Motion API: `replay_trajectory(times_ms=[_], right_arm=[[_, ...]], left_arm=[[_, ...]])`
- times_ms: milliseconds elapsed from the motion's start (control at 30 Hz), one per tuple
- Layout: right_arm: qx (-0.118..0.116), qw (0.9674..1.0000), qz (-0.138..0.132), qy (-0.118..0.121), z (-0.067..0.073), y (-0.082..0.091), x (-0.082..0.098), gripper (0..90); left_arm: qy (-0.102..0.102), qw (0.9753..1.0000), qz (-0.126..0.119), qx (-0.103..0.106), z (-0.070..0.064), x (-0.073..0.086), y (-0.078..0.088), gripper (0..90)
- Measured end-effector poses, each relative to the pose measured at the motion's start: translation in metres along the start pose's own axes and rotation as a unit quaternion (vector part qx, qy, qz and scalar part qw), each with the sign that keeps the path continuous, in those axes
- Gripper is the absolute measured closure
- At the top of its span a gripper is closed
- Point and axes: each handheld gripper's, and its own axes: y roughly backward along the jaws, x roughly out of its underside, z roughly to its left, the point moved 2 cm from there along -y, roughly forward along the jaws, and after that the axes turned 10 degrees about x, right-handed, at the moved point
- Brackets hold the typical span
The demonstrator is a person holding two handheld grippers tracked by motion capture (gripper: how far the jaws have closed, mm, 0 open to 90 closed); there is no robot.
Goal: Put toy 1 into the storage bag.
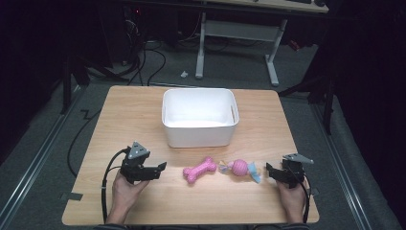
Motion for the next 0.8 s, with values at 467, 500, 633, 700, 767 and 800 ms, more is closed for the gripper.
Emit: replay_trajectory(times_ms=[467, 500, 633, 700, 767, 800], right_arm=[[0.000, 1.0000, 0.000, 0.002, 0.000, 0.000, 0.000, 27.9], [0.000, 1.0000, 0.000, 0.002, 0.000, 0.000, 0.000, 27.9], [-0.001, 1.0000, -0.001, 0.003, 0.000, 0.000, 0.000, 27.9], [-0.002, 1.0000, -0.002, 0.003, 0.000, 0.000, 0.000, 27.9], [-0.002, 1.0000, -0.002, 0.002, 0.000, 0.000, 0.000, 28.0], [-0.001, 1.0000, 0.000, 0.002, 0.000, 0.000, 0.000, 27.9]], left_arm=[[-0.016, 0.9995, 0.019, 0.022, -0.019, -0.014, -0.001, 22.4], [-0.018, 0.9994, 0.020, 0.023, -0.020, -0.016, -0.001, 22.3], [-0.028, 0.9989, 0.024, 0.029, -0.026, -0.023, -0.004, 22.2], [-0.029, 0.9988, 0.026, 0.031, -0.028, -0.026, -0.005, 22.2], [-0.035, 0.9980, 0.033, 0.040, -0.033, -0.031, -0.010, 22.2], [-0.035, 0.9980, 0.033, 0.040, -0.033, -0.031, -0.010, 22.3]])
